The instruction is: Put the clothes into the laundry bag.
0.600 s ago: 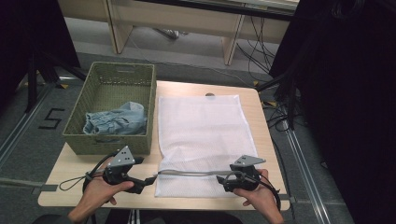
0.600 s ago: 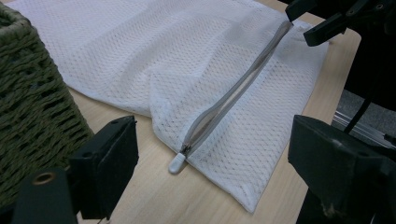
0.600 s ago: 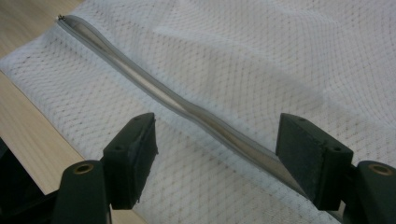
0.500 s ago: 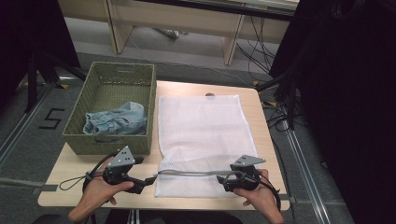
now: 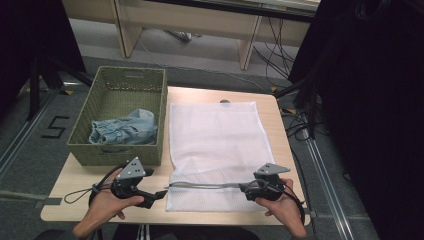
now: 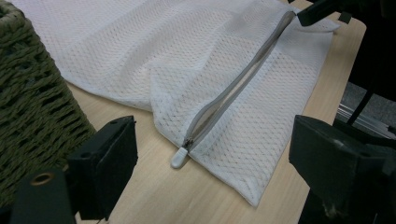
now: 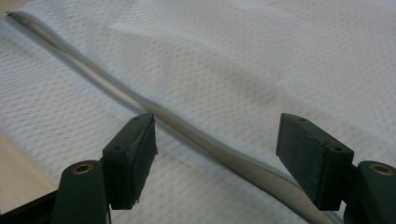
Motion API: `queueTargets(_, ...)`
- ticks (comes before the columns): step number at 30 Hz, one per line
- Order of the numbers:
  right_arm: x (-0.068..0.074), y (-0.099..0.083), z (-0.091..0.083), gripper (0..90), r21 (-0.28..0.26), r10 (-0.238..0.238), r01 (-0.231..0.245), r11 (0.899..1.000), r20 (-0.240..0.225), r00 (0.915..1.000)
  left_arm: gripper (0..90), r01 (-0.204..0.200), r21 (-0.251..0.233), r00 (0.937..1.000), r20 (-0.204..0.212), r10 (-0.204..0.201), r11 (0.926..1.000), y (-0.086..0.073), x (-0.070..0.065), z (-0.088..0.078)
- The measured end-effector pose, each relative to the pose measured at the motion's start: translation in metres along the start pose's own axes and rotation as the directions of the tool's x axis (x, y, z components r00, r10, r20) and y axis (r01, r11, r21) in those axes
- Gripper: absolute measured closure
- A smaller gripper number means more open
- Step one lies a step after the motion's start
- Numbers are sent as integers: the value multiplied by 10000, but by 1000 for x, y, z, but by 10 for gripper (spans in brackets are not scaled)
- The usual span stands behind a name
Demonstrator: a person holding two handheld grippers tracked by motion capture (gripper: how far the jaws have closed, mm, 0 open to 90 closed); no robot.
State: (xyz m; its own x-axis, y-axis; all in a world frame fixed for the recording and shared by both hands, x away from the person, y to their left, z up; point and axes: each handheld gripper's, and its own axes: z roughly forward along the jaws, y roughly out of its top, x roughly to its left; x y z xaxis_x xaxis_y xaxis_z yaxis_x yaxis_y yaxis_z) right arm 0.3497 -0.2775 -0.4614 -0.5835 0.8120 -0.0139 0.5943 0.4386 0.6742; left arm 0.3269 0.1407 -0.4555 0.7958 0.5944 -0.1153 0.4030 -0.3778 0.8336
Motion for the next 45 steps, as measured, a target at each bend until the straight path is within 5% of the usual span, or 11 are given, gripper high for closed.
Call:
queueTargets(7,-28,-6,2,248,276,-75,52,9996,833,9965,149,103,213,9999,9,-103,9997,-1,-1,2)
queueTargets(9,-30,-6,5,247,305,-600,576,9979,851,9946,151,85,246,10000,-14,-85,9997,-1,-1,3)
queueTargets(16,-7,7,27,270,177,-1176,1185,9928,-460,9920,153,67,291,10000,3,-67,9996,-1,-1,4)
queueTargets(27,14,24,70,260,673,-2067,2131,9747,-912,9741,155,146,366,9999,-31,-145,9992,-1,-1,4)
queueTargets(31,16,28,78,243,931,-2401,2503,9637,-1084,9647,156,-183,476,9998,-30,185,9987,-1,1,3)
queueTargets(33,20,28,83,248,702,-2248,2336,9698,-1144,9677,157,99,424,9999,-62,-96,9991,-1,0,4)
queueTargets(38,12,34,83,460,692,-1986,2103,9752,-1463,9691,162,19,410,10000,-28,-17,9992,-1,1,4)
queueTargets(39,11,33,86,491,384,-1890,1961,9798,-1402,9719,164,-71,366,10000,-54,73,9993,-1,1,4)
queueTargets(45,10,38,87,654,441,-2056,2112,9765,-1067,9728,165,55,378,9999,-119,-51,9993,0,1,3)
